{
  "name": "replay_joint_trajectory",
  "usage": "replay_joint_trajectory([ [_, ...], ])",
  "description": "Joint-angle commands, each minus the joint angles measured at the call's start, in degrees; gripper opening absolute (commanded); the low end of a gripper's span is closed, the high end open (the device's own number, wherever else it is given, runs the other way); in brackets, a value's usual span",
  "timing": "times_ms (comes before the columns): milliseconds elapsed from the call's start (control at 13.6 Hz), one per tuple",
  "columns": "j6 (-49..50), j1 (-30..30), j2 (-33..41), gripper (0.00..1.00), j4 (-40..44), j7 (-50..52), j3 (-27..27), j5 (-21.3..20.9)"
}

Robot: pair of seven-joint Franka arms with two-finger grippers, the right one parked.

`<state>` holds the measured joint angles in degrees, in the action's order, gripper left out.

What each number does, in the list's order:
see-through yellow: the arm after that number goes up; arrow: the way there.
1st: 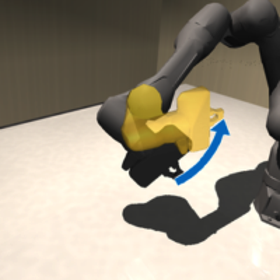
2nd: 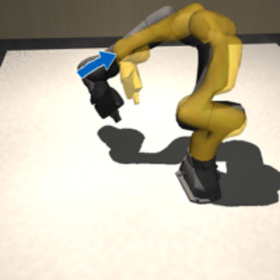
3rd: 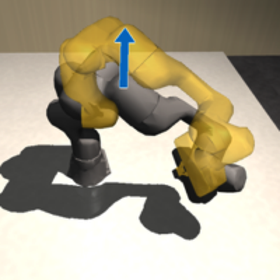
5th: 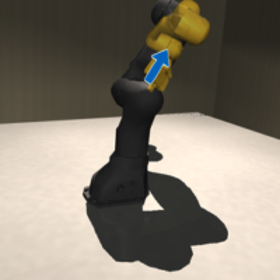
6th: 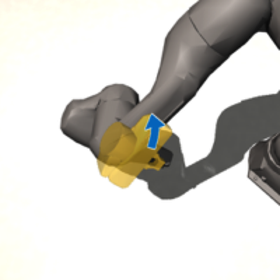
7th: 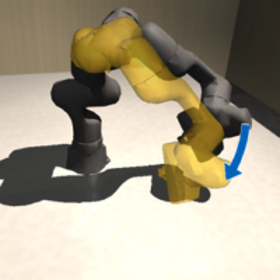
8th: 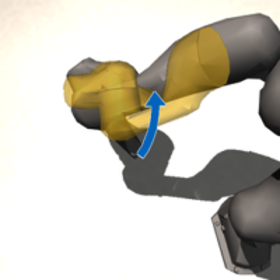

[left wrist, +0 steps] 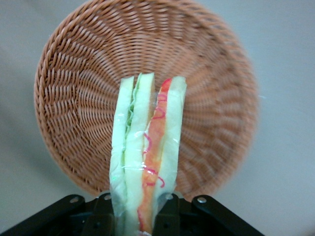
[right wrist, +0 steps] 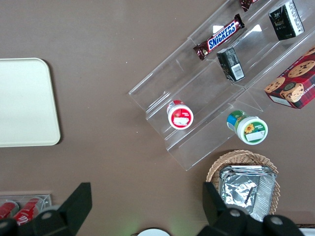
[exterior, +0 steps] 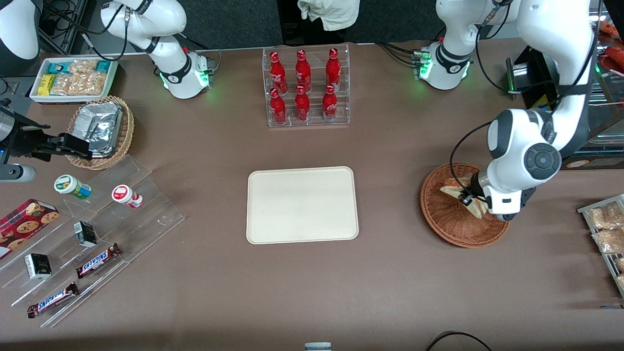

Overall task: Place sandwich from basket to tray
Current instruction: 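Close the left gripper on the wrapped sandwich and lift it, then carry the held sandwich over to the white tray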

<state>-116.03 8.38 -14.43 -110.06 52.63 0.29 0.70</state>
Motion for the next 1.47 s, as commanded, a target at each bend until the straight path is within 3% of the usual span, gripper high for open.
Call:
replay_joint_trajectory([
  [0,7.12,3.46,-1.47,0.13,10.53,2.38,0.59,0.53],
  [221,9.85,8.91,-3.84,0.14,19.16,6.95,0.68,3.69],
  [515,10.21,16.99,-7.79,0.14,25.06,9.33,0.68,3.61],
  [1029,4.6,27.55,-20.27,0.14,36.13,4.96,0.68,3.52],
  [1397,2.65,31.69,-28.88,0.14,42.19,-0.77,0.68,3.43],
])
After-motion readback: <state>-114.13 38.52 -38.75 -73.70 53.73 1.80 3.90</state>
